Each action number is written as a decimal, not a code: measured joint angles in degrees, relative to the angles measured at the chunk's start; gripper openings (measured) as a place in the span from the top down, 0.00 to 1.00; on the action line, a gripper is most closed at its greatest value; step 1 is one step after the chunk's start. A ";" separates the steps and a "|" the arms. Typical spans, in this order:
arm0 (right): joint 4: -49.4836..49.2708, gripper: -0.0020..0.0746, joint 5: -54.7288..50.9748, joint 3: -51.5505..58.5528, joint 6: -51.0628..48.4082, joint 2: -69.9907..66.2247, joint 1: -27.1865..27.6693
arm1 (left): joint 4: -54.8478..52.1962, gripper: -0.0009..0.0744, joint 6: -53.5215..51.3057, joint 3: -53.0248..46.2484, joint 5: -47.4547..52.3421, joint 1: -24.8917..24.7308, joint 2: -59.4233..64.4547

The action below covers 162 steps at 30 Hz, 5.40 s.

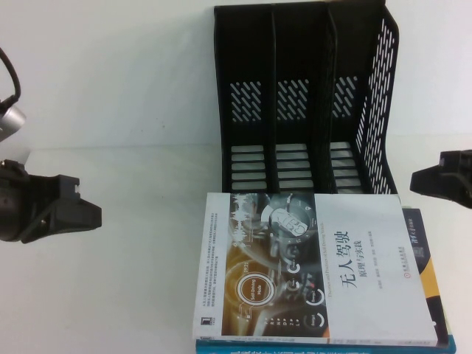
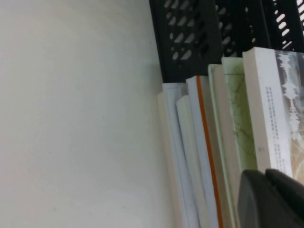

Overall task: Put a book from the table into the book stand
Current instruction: Push book with right arm

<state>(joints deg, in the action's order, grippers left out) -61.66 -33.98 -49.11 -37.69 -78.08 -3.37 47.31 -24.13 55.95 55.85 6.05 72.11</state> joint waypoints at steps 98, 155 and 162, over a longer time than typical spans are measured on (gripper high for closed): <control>12.00 0.81 -5.08 0.47 4.86 -5.93 0.00 | 1.61 0.99 -2.98 0.10 1.48 0.00 2.83; 24.00 0.97 -12.96 -9.22 8.99 -3.85 -4.62 | 1.61 0.99 -3.07 0.10 2.89 0.00 2.92; 25.42 0.97 -13.86 -9.22 9.63 -6.78 -4.62 | 1.61 0.99 -2.63 0.10 2.56 0.00 3.15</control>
<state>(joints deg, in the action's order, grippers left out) -36.23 -47.85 -58.33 -28.05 -84.85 -7.99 48.93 -26.76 56.04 58.42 6.05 75.26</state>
